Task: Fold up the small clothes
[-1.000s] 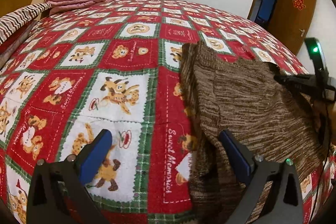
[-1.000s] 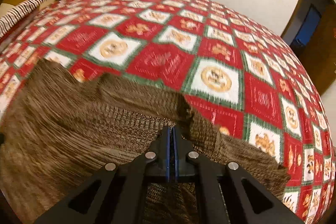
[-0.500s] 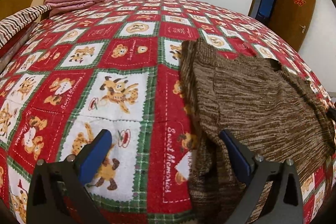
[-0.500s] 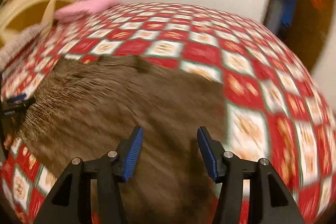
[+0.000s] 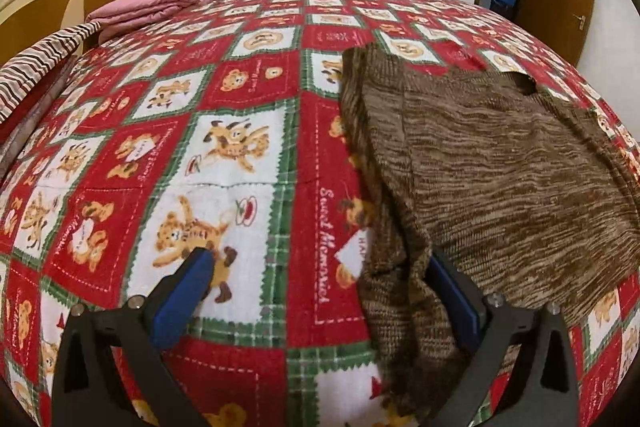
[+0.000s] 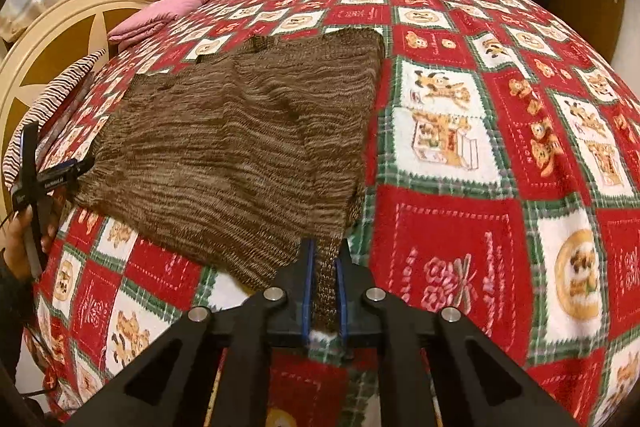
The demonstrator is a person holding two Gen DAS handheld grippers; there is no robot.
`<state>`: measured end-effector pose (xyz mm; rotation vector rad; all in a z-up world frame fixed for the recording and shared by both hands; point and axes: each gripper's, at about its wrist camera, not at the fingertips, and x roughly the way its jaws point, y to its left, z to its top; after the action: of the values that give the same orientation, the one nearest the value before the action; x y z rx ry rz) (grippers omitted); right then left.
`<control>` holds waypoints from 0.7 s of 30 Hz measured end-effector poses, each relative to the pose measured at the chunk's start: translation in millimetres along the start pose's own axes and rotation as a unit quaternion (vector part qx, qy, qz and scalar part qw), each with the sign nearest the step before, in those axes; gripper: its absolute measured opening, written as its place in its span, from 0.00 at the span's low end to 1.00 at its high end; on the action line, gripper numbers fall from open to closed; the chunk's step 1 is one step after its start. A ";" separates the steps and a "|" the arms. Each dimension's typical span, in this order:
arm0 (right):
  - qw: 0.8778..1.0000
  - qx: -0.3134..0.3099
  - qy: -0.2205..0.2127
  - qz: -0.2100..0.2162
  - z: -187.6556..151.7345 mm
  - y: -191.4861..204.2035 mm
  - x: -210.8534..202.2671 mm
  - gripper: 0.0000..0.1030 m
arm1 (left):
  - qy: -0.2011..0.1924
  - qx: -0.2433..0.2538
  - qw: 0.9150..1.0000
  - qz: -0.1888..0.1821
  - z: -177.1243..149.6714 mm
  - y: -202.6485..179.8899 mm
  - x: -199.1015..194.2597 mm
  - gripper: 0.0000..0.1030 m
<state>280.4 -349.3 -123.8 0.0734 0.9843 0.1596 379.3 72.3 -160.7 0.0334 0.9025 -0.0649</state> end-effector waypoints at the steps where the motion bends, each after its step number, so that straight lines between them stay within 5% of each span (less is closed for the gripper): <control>1: 1.000 -0.004 -0.007 -0.024 4.0 0.2 -4.8 0.25 | -0.001 0.001 1.000 0.003 0.1 -0.9 0.1 1.00; 2: 0.998 -0.011 -0.020 -0.054 8.6 3.8 -9.7 0.37 | -0.002 0.002 1.000 0.005 -0.3 -1.5 -0.1 1.00; 4: 0.995 -0.023 -0.061 -0.079 24.5 15.6 -22.3 0.43 | -0.005 0.002 1.000 0.006 -0.2 -1.8 -0.2 1.00; 10: 0.998 -0.017 -0.052 0.017 82.1 49.9 17.8 0.43 | -0.009 -0.015 1.000 -0.010 -0.8 3.9 -0.8 1.00; 15: 0.997 0.014 0.002 -0.077 113.2 27.6 85.6 0.42 | -0.012 -0.020 1.000 -0.016 -1.1 5.7 -0.6 1.00; 18: 0.992 0.046 -0.015 -0.113 118.4 17.6 77.7 0.42 | -0.015 -0.024 0.999 -0.020 -1.9 7.1 -0.6 1.00; 21: 0.990 -0.018 -0.040 -0.135 119.0 58.6 68.5 0.42 | -0.016 -0.029 0.999 -0.025 -2.2 7.8 -0.3 1.00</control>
<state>410.9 -278.8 -106.6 -0.0862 0.9011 -0.0738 377.9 80.3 -161.8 -0.0439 0.8730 -0.0864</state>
